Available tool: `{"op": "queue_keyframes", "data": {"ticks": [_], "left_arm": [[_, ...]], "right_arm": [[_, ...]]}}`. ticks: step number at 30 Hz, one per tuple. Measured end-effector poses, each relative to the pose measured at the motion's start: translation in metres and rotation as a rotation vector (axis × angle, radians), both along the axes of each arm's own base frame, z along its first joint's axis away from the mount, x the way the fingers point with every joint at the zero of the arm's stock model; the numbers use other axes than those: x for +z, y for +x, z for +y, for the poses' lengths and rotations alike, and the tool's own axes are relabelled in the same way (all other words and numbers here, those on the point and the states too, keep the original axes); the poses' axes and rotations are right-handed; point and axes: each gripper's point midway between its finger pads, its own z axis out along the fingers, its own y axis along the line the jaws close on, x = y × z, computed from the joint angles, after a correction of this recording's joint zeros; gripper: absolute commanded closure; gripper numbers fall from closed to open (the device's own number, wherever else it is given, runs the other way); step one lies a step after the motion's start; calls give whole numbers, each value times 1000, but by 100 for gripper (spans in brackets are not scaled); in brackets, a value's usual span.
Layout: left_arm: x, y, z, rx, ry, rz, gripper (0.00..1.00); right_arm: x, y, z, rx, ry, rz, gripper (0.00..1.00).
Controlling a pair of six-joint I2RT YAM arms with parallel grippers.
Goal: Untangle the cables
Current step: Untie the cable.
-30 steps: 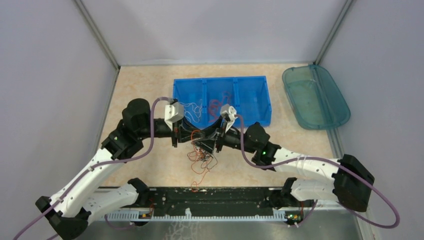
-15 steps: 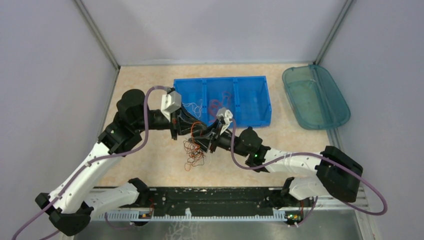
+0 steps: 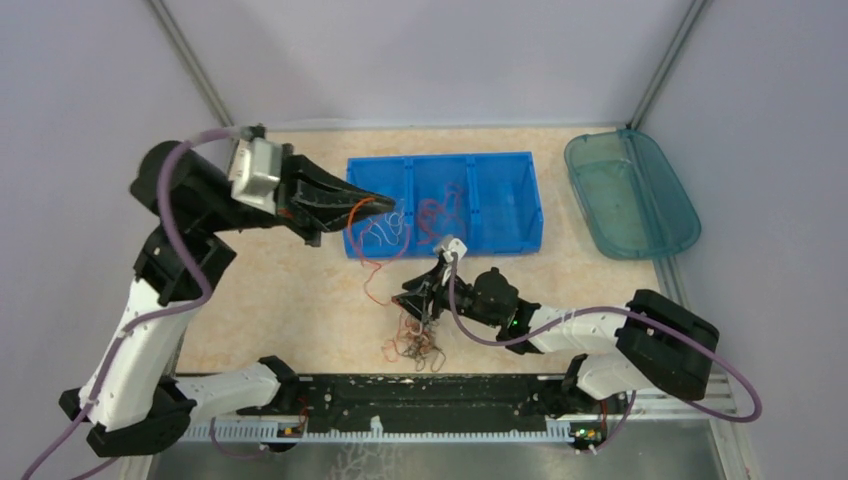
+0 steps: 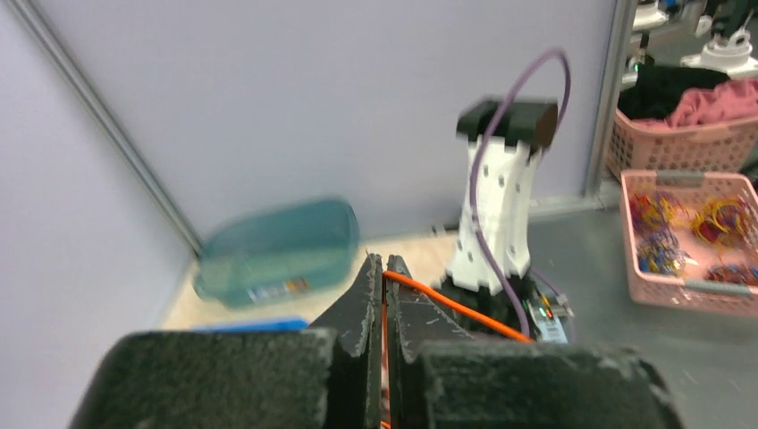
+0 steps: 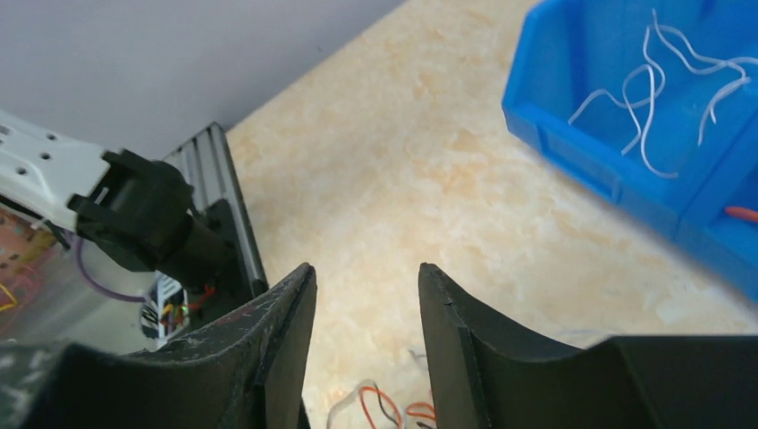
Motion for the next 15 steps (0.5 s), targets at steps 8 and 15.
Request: {"op": "queue_keyframes", "data": {"ticks": [8, 15], "left_arm": [[108, -28, 26, 17, -192, -217, 100], [113, -25, 32, 67, -219, -279, 100]], "right_arm": [[-29, 3, -4, -26, -89, 45, 50], [-22, 7, -11, -65, -92, 36, 43]]}}
